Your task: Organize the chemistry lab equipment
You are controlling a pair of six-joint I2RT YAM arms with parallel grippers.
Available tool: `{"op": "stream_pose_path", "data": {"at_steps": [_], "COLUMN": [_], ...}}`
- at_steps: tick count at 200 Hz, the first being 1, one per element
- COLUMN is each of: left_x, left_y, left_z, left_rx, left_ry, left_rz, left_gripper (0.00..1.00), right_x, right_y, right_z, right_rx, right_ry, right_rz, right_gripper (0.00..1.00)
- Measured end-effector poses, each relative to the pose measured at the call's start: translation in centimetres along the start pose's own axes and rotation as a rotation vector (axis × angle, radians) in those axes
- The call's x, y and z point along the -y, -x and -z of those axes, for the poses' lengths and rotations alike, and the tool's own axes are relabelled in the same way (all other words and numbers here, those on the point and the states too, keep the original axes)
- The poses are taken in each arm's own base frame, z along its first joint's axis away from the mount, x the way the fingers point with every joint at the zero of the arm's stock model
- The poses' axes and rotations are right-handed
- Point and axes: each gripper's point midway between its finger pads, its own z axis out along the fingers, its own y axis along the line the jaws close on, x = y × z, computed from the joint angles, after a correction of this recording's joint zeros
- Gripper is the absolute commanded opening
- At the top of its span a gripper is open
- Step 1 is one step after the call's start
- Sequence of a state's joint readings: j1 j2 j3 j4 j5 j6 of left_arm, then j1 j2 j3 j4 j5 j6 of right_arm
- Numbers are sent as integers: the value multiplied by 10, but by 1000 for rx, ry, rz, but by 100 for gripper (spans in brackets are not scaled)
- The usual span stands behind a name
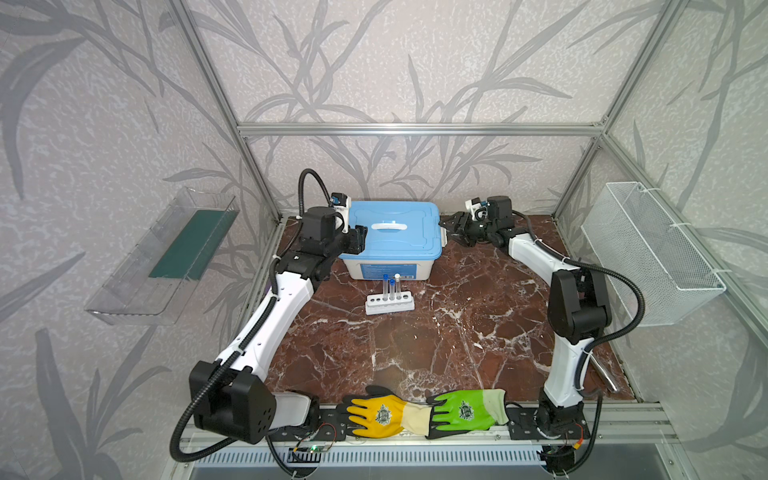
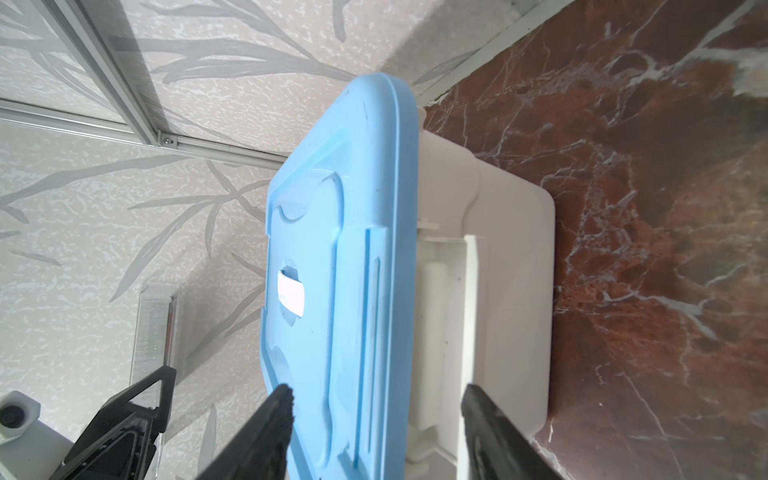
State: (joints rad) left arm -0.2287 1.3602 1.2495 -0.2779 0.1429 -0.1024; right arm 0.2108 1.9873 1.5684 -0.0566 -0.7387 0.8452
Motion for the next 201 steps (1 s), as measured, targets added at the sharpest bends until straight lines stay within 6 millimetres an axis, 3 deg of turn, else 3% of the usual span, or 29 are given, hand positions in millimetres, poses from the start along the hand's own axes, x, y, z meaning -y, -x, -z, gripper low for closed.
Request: {"op": "stream_pose_path", "data": {"at_steps": [75, 102, 148, 201], "left_x": [9, 13, 17, 26], "left_y": [-15, -12, -16, -38], "left_z": [-47, -63, -76, -90], "left_rx": [-83, -98, -131, -190], "left_ry": [0, -8, -15, -22], "left_rz": [-48, -64, -91, -112], "left_gripper": [62, 62, 62, 61], "right_x": [-14, -12, 16, 17], "right_y": [-3, -8, -24, -5], "right_z": [41, 48, 41, 36], "right_rx": [49, 48, 14, 60], "right_ry": [-145, -158, -170, -65], "right_rz": [242, 285, 259, 228], "right_gripper": [100, 99, 99, 99]}}
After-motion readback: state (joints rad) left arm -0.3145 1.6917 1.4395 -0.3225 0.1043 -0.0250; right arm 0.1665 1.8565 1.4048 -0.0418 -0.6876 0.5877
